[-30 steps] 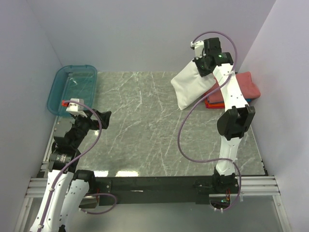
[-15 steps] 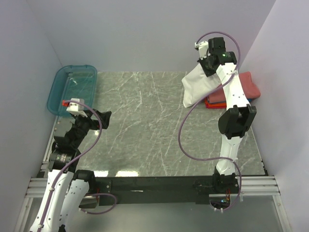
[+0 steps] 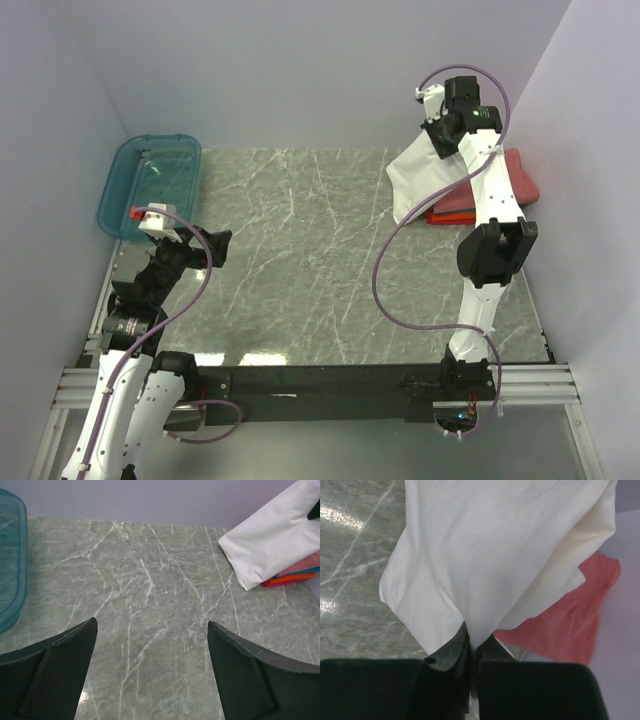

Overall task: Fold and stack the t-shirts
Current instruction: Neatly place the folded tshirt to the corner

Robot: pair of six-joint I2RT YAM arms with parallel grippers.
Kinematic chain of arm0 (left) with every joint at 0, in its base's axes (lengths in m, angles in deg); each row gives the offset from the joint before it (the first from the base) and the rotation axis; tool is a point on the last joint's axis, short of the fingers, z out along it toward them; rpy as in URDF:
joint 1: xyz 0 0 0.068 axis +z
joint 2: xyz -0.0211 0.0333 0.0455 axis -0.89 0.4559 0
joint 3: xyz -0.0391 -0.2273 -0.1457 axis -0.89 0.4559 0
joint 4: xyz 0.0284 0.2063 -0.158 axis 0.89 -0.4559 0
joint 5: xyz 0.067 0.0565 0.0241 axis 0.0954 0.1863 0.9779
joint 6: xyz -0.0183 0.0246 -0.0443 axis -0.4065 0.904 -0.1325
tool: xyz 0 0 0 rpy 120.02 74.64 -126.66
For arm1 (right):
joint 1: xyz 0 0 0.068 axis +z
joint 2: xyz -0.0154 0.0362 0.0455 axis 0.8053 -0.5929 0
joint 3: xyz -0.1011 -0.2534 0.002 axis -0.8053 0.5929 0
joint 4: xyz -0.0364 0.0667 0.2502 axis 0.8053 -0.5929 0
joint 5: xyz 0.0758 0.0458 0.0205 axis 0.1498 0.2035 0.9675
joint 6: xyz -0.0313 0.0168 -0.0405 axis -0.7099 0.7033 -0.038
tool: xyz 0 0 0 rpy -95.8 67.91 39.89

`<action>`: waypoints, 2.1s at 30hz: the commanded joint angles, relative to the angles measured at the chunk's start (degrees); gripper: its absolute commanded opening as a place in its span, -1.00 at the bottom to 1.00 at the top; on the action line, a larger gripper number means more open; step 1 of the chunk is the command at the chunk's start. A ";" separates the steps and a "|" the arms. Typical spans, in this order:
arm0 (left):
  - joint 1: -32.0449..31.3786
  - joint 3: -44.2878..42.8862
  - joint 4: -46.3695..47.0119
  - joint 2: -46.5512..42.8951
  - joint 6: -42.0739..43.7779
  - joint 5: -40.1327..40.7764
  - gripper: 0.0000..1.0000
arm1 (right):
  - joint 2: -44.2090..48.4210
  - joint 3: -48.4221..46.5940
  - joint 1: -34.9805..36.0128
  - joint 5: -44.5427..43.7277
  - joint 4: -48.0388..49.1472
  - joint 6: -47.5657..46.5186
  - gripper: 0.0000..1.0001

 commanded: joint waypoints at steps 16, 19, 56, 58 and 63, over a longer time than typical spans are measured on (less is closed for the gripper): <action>0.11 -0.25 2.63 0.41 0.75 -1.79 0.93 | 6.99 -6.61 -2.04 -1.83 1.72 -1.97 -1.00; 0.11 -0.25 2.63 0.41 0.75 -1.71 0.93 | 7.51 -6.70 -2.21 -1.92 1.80 -2.23 -1.00; 0.11 -0.07 3.07 0.94 0.75 -2.94 0.93 | 12.44 -9.16 -4.59 -1.74 0.05 -4.43 -1.00; 0.11 -0.07 2.90 0.85 0.75 -3.02 0.93 | 12.35 -8.99 -4.76 -1.57 0.13 -4.43 -1.00; 0.11 -0.07 2.89 0.94 0.75 -2.94 0.93 | 11.47 -8.55 -5.47 -0.69 0.22 -4.26 -1.00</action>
